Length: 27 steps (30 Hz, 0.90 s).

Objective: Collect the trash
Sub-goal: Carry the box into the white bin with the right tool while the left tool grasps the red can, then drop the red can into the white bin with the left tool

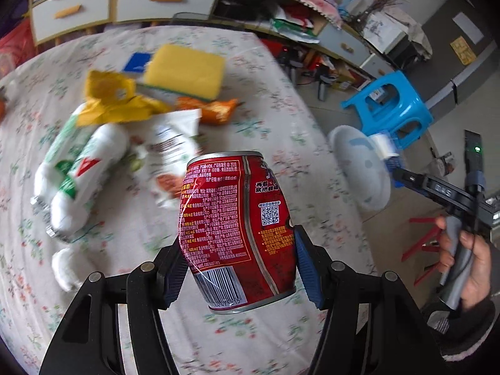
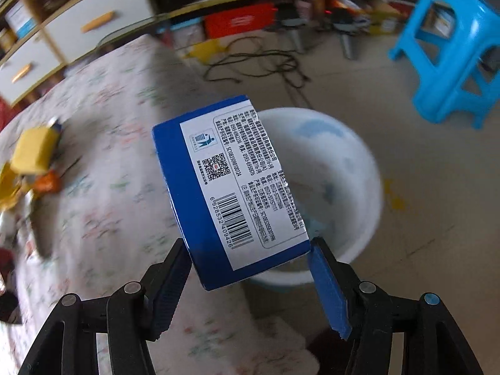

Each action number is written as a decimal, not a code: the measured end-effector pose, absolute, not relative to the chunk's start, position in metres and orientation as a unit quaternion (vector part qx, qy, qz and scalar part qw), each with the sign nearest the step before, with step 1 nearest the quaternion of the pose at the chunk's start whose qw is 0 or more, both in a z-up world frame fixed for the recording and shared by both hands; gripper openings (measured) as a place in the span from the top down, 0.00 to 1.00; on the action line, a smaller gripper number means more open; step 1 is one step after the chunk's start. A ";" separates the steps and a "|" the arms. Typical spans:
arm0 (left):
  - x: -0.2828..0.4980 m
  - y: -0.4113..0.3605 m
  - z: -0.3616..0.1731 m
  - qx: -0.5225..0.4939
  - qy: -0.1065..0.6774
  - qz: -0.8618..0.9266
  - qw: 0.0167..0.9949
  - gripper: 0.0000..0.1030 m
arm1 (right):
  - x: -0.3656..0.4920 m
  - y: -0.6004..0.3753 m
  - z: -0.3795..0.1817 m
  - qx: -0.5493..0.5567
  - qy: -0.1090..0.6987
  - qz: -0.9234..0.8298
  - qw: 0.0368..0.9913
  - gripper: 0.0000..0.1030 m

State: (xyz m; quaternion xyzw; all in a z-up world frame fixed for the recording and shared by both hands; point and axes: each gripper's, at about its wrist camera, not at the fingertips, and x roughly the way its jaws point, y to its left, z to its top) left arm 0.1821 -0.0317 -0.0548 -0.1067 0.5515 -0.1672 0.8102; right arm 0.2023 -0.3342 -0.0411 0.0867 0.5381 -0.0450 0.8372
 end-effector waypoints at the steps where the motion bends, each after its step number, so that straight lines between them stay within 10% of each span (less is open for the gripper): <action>1: 0.184 -0.042 -0.054 -0.101 0.550 -0.171 0.811 0.37 | 0.205 -0.341 -0.043 0.096 0.533 -0.042 0.839 0.33; 3: 0.184 -0.052 -0.053 -0.093 0.549 -0.178 0.812 0.37 | 0.208 -0.353 -0.051 0.113 0.538 -0.050 0.834 0.21; 27: 0.242 -0.253 -0.062 -0.045 0.529 -0.299 0.793 0.37 | 0.133 -0.470 -0.053 0.136 0.550 -0.121 0.815 0.21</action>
